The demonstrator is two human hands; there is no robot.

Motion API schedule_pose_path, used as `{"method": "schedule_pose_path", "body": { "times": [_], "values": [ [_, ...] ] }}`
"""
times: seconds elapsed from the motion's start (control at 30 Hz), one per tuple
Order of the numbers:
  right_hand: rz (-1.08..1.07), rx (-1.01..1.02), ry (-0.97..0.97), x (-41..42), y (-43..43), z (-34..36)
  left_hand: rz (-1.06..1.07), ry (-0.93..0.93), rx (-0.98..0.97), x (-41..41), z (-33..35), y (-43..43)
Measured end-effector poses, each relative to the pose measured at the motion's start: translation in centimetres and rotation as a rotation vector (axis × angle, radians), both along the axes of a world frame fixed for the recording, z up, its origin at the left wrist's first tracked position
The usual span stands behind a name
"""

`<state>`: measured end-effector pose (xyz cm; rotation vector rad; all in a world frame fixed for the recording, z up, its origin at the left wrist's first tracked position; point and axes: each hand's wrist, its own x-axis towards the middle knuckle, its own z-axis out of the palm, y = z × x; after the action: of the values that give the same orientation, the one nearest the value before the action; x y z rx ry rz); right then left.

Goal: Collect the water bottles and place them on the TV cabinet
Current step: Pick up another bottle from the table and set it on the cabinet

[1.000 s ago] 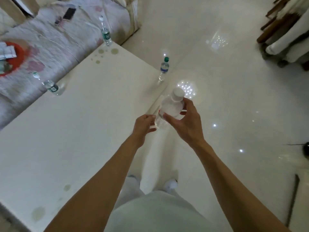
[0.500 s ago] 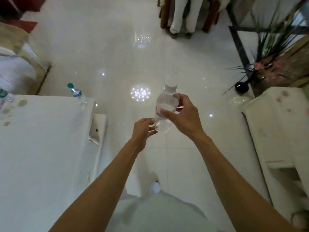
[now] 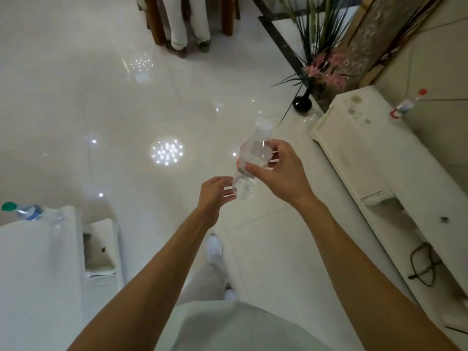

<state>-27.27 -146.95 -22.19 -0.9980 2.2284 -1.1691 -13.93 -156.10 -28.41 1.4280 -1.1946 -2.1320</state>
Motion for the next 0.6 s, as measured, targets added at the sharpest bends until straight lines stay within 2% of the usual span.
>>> {"method": "schedule_pose_path", "body": {
  "times": [0.33, 0.6],
  "values": [
    [-0.246, 0.073, 0.056, -11.6, -2.1, 1.6, -0.261, 0.030, 0.027, -14.8, -0.1, -5.2],
    [-0.465, 0.080, 0.066, -22.3, 2.8, 2.6, -0.443, 0.026, 0.012, -28.0, 1.5, -1.8]
  ]
}}
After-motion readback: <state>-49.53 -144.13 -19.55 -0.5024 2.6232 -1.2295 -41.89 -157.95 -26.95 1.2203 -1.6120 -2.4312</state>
